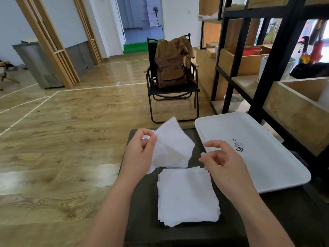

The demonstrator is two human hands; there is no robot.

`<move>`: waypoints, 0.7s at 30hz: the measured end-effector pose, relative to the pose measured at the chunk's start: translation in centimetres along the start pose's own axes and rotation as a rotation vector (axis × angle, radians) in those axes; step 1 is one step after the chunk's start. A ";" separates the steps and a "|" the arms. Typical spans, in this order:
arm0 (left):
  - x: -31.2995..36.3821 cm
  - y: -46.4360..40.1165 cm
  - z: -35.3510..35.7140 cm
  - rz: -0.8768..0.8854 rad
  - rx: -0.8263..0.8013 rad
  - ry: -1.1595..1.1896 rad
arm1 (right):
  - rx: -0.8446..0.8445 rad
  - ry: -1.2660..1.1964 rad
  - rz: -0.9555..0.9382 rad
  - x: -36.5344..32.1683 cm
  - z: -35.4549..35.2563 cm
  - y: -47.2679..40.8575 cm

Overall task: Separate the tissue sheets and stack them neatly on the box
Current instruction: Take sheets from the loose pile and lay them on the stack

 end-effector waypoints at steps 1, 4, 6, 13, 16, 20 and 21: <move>0.6 0.3 -0.8 -0.028 0.040 0.089 | -0.035 -0.018 0.002 -0.3 0.8 0.0; 1.6 1.5 -1.8 -0.142 0.060 0.384 | -0.113 -0.090 0.018 -1.2 2.9 0.2; 2.2 2.1 -2.0 -0.162 0.034 0.481 | -0.146 -0.159 0.032 -1.9 4.2 0.3; 2.9 4.1 -3.9 -0.071 0.076 0.331 | -0.103 -0.253 -0.085 -4.6 4.5 0.9; 3.6 4.9 -4.4 -0.003 0.016 0.247 | -0.118 -0.208 -0.142 -5.4 4.3 1.7; 4.1 6.0 -5.1 0.024 0.037 0.038 | -0.122 -0.131 -0.162 -5.5 3.4 2.5; 4.2 6.3 -5.1 0.028 0.046 0.006 | -0.110 -0.121 -0.154 -5.3 3.1 2.7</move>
Point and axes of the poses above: each hand's wrist, its own y-axis away from the middle knuckle, its own z-axis out of the palm, x = y × z, the point moved 10 cm from there along -y, towards the middle knuckle, and after that the axes turned 10 degrees about -y, right-handed, at the moved point
